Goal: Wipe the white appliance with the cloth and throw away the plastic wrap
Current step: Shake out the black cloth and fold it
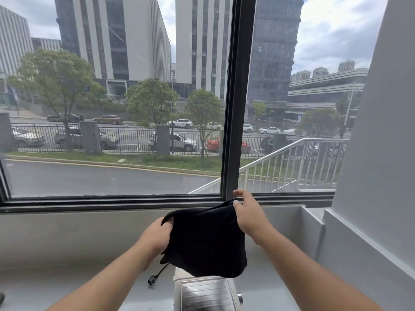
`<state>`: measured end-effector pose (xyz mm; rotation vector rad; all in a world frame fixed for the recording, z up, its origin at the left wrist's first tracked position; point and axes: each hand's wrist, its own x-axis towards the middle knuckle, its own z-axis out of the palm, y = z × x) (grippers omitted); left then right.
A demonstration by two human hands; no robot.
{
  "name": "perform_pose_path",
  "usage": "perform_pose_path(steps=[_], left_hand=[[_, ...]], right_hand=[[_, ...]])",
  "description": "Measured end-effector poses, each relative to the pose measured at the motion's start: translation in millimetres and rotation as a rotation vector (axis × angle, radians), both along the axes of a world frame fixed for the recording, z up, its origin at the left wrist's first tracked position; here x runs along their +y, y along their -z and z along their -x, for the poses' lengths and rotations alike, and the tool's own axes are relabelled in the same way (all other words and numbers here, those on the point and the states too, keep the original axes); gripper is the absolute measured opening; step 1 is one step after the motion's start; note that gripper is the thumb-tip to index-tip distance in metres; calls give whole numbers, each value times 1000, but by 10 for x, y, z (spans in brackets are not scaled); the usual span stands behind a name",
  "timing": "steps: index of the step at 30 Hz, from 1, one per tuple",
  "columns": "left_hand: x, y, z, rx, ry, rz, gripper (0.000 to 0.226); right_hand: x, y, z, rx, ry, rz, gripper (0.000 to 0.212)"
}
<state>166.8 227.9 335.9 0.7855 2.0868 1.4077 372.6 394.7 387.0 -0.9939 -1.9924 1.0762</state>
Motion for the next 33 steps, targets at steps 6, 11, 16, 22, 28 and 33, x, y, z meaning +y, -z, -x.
perform_pose_path(steps=[6,11,16,22,28,33], left_hand=[[-65,-130,-46,-66,57,127,53],[-65,-267,-117,9,19,170,66],[-112,-344,-94,-74,-47,44,68],[-104,-347,63,-283,-32,28,75],[-101,-397,124,-451,86,-13,37],[-86,-346,101,-393,45,-174,68]], right_hand=[[32,25,-31,-74,-20,-44,38],[5,86,-36,-84,-28,-33,41],[13,134,-19,-17,17,60,36],[48,82,-66,225,-50,579,25],[77,87,-113,326,-221,730,46],[77,123,-106,356,-229,697,64]])
